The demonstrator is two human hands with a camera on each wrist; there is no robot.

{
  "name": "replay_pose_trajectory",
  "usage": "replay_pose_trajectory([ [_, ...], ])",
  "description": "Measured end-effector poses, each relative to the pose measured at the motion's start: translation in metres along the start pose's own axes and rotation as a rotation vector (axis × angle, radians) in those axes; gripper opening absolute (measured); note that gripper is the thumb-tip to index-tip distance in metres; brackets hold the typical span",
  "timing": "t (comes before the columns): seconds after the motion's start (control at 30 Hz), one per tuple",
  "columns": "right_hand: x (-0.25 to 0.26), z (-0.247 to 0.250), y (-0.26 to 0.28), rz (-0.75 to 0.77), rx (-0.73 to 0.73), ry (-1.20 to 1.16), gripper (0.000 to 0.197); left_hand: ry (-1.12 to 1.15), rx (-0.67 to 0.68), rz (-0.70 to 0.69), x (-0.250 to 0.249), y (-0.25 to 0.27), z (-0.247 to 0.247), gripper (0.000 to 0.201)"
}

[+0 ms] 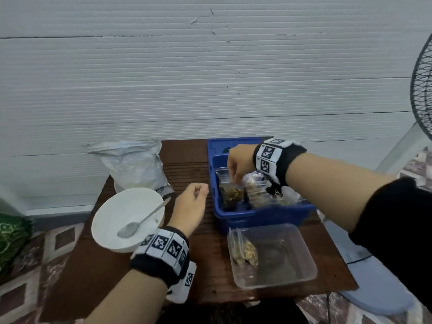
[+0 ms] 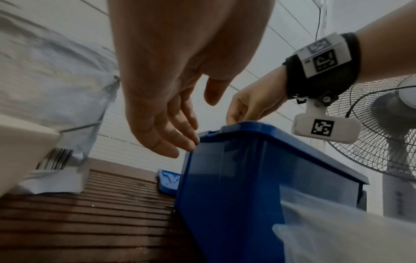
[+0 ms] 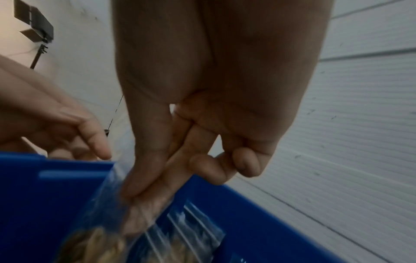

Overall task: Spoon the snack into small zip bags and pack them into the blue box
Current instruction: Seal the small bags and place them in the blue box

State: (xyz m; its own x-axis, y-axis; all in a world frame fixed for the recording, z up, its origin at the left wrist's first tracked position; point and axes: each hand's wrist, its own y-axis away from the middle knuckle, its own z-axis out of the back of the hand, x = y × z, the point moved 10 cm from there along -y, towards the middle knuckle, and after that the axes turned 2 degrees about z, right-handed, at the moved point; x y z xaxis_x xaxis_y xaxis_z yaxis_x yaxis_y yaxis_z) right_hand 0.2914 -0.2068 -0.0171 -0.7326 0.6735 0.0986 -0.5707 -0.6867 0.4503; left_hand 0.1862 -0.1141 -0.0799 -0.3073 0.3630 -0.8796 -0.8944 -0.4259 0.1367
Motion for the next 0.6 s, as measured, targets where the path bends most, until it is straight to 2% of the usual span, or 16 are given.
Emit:
replay_pose_trajectory([
  [0.1,-0.003,-0.020,-0.025,-0.005,0.107,0.030,0.010,0.026,0.034,0.029,0.007,-0.008,-0.008,0.020],
  [0.17,-0.004,-0.028,-0.037,-0.011,0.131,0.054,0.005,0.054,0.043,0.041,0.010,-0.012,-0.012,0.022],
  [0.27,-0.010,-0.041,-0.057,-0.040,0.155,0.111,0.016,0.072,0.054,0.064,0.013,-0.015,-0.018,0.030],
  [0.4,-0.015,-0.035,-0.063,-0.082,0.042,0.112,0.025,0.074,0.062,0.097,0.017,-0.016,-0.020,0.032],
  [0.5,-0.018,-0.033,-0.058,-0.101,0.037,0.175,0.032,0.068,0.068,0.116,0.022,-0.016,-0.021,0.031],
  [0.6,-0.014,-0.022,-0.042,-0.109,0.022,0.136,0.029,0.057,0.065,0.104,0.018,-0.010,-0.019,0.029],
])
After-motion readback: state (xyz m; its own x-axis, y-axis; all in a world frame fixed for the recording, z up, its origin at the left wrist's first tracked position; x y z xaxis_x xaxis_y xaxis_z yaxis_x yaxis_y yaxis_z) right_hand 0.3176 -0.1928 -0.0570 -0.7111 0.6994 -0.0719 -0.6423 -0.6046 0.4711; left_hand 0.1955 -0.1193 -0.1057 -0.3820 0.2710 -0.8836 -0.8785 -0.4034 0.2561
